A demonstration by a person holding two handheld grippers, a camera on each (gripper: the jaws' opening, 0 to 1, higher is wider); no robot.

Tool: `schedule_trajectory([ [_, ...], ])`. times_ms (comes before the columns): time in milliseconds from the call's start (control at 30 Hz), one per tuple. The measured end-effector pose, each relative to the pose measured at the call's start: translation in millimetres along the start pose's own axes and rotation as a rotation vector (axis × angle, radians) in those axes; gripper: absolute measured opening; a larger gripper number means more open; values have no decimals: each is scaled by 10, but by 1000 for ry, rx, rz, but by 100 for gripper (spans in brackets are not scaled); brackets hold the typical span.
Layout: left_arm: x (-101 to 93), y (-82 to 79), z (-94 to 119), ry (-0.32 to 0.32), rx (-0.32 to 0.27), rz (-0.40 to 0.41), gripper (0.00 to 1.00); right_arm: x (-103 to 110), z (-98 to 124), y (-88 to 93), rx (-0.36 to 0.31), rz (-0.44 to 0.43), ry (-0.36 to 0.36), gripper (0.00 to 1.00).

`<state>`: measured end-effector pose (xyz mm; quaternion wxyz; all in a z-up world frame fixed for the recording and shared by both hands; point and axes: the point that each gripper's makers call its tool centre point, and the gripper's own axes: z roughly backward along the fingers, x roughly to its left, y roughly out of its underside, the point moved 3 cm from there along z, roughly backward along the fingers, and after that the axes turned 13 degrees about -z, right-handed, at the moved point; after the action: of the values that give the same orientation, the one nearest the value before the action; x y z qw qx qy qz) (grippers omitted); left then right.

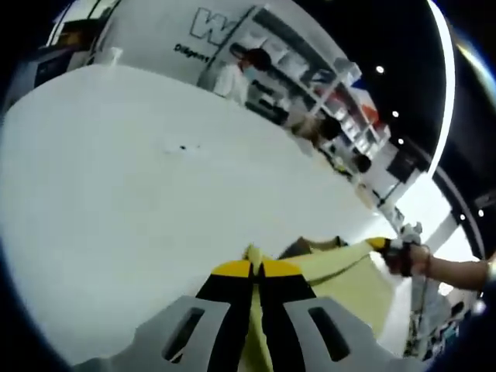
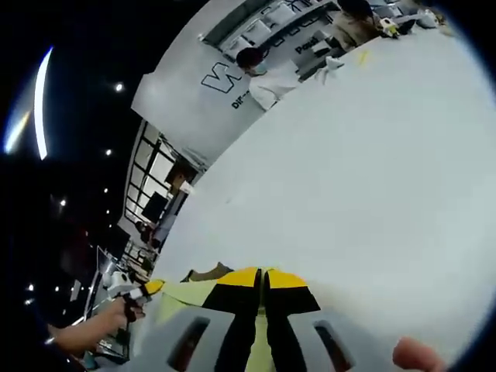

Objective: Fold the garment on the visible template until the final outline fits inside the template.

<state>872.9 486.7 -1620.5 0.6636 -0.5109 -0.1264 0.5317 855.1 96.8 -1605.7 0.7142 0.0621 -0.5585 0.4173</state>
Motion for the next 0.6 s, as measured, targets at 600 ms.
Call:
schedule_trajectory([
  [600,150,67,-301,-26,27,30,11,-265,-328,-63,33,23,56,10],
])
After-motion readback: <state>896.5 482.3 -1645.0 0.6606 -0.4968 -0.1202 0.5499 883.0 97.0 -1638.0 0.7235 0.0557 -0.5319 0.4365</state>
